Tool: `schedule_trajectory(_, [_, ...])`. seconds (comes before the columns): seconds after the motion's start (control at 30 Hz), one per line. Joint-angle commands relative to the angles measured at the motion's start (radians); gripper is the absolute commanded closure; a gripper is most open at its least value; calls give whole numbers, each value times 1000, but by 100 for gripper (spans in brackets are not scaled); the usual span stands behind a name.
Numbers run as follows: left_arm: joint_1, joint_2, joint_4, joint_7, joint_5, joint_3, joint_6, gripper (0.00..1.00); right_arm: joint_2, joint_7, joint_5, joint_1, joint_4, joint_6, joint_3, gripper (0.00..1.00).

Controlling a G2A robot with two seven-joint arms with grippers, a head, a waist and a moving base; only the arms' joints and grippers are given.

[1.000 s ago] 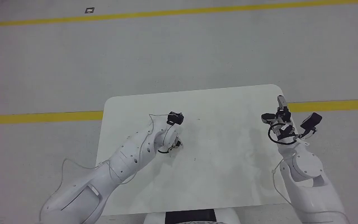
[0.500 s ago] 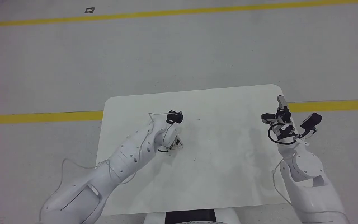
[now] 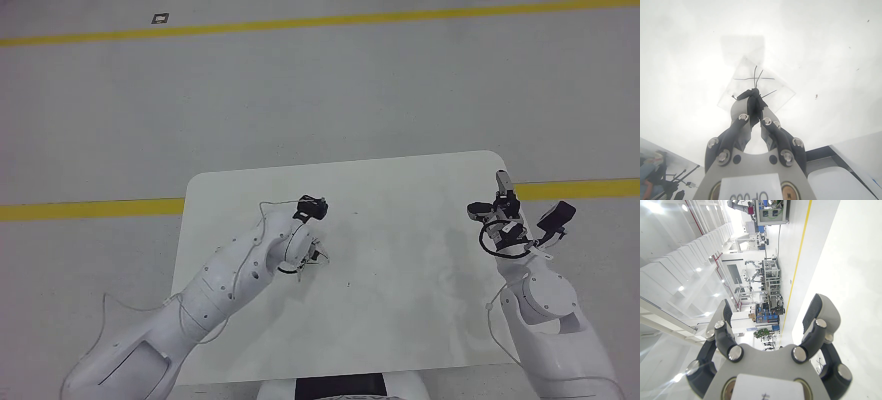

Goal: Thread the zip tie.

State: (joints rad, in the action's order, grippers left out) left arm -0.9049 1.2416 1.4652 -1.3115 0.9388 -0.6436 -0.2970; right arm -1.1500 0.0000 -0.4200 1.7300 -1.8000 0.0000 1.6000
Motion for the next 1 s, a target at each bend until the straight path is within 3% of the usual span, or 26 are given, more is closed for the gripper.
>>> schedule_trajectory(0.0, [-6, -5, 20, -9, 1, -10, 3, 100, 0, 0, 0, 0, 0, 0, 0, 0])
schedule_trajectory(0.27, [-36, -34, 133, -70, 17, -74, 44, 100, 0, 0, 0, 0, 0, 0, 0, 0])
schedule_trajectory(0.53, [-76, -79, 233, -79, 1, -132, 135, 100, 0, 0, 0, 0, 0, 0, 0, 0])
schedule_trajectory(0.7, [-88, -110, 256, -79, -40, -148, 173, 100, 0, 0, 0, 0, 0, 0, 0, 0])
schedule_trajectory(0.93, [-88, -110, 256, -79, -40, -148, 173, 100, 0, 0, 0, 0, 0, 0, 0, 0])
schedule_trajectory(0.97, [-96, -110, 241, -57, -42, -148, 168, 100, 0, 0, 0, 0, 0, 0, 0, 0])
